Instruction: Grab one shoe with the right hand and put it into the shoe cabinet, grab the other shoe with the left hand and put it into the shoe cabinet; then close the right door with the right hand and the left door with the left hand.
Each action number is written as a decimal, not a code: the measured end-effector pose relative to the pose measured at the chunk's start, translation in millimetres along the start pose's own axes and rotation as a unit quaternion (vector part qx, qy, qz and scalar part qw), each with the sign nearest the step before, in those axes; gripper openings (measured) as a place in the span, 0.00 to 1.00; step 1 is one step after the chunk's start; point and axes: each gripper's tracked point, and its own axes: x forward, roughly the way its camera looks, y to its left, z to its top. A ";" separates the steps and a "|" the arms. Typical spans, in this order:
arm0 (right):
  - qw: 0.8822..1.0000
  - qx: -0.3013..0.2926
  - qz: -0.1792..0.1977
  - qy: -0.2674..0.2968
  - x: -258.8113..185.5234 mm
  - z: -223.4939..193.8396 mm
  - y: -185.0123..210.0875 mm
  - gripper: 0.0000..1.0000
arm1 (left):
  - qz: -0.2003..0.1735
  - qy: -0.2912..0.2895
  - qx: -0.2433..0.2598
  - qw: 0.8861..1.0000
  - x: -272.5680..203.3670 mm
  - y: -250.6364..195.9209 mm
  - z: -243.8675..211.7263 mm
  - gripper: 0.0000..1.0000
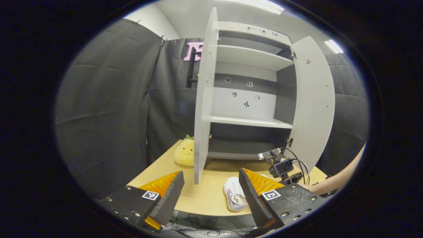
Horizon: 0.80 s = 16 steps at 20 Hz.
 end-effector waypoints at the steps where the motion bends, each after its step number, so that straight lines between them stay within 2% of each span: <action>1: 1.000 0.011 0.009 0.001 -3.6 0.8 -1.3 0.05 | -0.005 -0.001 0.001 1.000 -1.1 -2.8 -0.4 0.96; 2: 1.000 0.024 0.015 -0.004 -5.8 3.9 -2.8 0.02 | -0.010 -0.001 0.002 1.000 -1.1 -5.3 0.0 0.96; 4: 0.998 0.055 0.023 -0.014 -11.7 8.2 -5.6 0.02 | -0.017 -0.001 0.010 1.000 -3.9 -9.4 0.3 0.94; 7: 0.993 0.113 0.032 -0.027 -32.8 19.1 -19.5 0.02 | -0.034 -0.004 0.026 0.999 -6.1 -21.4 3.5 0.97; 12: 0.984 0.158 0.011 -0.078 -76.3 33.8 -42.2 0.02 | -0.041 -0.016 0.069 0.997 -10.0 -35.1 11.3 0.94; 13: 0.982 0.167 0.013 -0.085 -86.6 38.0 -45.1 0.02 | -0.041 -0.018 0.075 0.996 -10.4 -38.7 11.0 0.97; 16: 0.976 0.181 0.027 -0.118 -117.6 55.7 -52.2 0.02 | -0.064 -0.018 0.066 0.996 -10.0 -61.4 10.5 0.97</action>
